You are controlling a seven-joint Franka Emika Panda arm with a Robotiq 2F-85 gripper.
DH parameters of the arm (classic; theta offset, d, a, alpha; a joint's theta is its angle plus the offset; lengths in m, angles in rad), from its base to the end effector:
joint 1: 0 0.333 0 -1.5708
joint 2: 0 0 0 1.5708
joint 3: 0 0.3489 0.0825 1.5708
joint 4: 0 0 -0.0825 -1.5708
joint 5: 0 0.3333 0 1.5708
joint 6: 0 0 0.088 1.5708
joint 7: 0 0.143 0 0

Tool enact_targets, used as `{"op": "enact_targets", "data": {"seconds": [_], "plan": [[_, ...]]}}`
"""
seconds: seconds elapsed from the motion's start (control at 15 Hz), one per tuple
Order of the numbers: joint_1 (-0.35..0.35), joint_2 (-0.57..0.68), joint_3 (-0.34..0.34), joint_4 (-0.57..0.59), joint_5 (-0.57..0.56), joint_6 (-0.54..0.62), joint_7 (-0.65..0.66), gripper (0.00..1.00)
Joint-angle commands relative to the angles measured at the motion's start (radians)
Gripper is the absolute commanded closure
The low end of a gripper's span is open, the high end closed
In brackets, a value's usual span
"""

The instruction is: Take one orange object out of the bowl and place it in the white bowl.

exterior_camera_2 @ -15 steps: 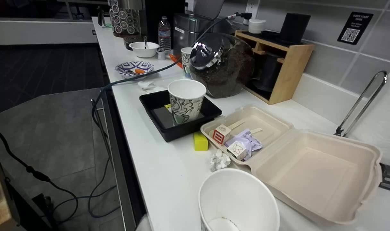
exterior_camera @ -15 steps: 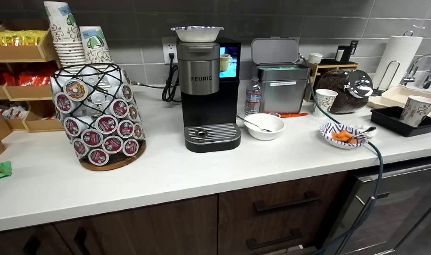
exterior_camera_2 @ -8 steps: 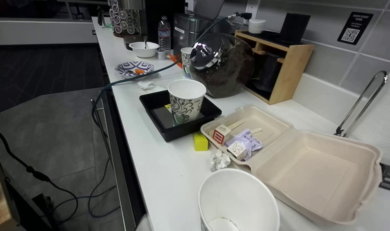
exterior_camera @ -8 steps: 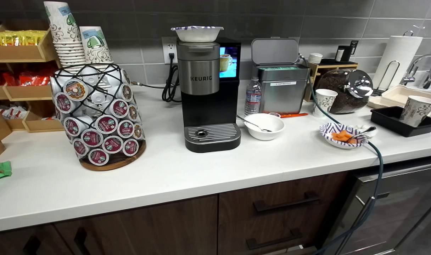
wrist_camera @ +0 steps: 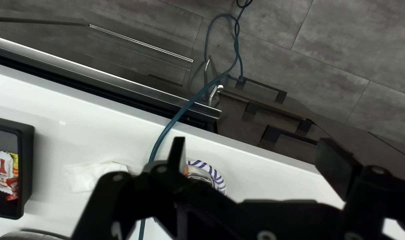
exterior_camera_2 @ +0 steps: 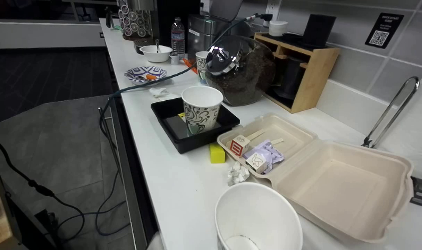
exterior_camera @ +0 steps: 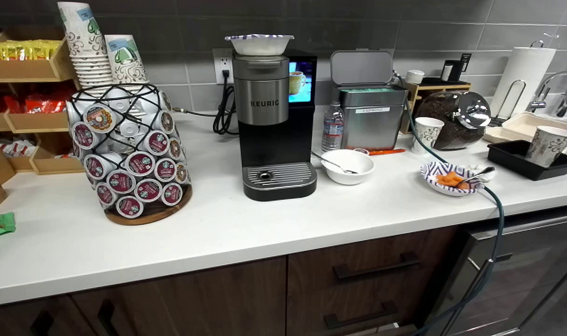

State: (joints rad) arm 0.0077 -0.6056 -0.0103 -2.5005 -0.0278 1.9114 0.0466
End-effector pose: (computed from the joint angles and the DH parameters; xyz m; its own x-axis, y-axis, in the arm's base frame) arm 0.3018 -0.0041 0.4974 0.9991 -0.0382 0.0173 -0.0385 -0.9991 0.0197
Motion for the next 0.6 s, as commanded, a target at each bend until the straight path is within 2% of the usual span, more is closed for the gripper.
{"op": "enact_targets", "data": {"seconds": [0.0, 0.53], "plan": [[-0.036, 0.112, 0.007, 0.063, 0.029, 0.033, 0.093, 0.00], [-0.092, 0.384, 0.035, 0.221, -0.028, 0.203, 0.334, 0.00]]}}
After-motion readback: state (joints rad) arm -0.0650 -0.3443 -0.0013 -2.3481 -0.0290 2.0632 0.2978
